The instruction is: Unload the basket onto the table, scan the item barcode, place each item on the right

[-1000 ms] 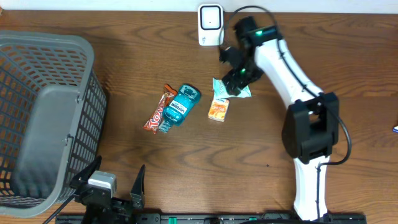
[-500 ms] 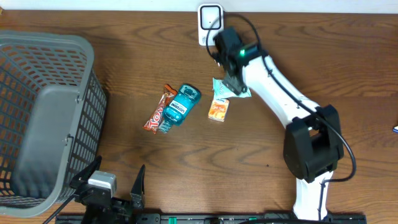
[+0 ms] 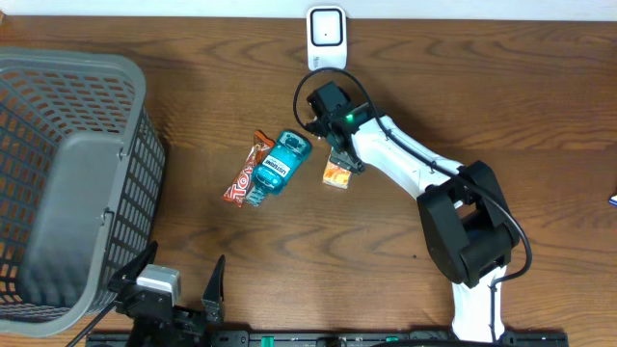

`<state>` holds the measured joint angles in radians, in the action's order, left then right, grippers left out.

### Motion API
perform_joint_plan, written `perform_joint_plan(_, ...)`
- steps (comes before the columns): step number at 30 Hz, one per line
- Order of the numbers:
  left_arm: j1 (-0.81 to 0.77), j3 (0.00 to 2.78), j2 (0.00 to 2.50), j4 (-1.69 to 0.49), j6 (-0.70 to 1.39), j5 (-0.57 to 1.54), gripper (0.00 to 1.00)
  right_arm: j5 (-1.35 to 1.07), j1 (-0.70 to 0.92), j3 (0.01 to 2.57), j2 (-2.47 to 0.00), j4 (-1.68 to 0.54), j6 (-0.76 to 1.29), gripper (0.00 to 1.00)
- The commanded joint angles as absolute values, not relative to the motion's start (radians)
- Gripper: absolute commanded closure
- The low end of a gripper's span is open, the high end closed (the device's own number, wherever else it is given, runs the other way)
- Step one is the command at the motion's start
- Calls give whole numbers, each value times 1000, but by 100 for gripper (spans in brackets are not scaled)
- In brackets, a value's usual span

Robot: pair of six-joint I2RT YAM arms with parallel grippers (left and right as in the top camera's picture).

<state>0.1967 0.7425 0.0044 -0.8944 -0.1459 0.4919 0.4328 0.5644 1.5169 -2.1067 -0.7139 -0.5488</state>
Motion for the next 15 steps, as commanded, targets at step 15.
perform_joint_plan(15,201,743,3,-894,-144,498,0,288,503,1391,-2113,-553,-738,45)
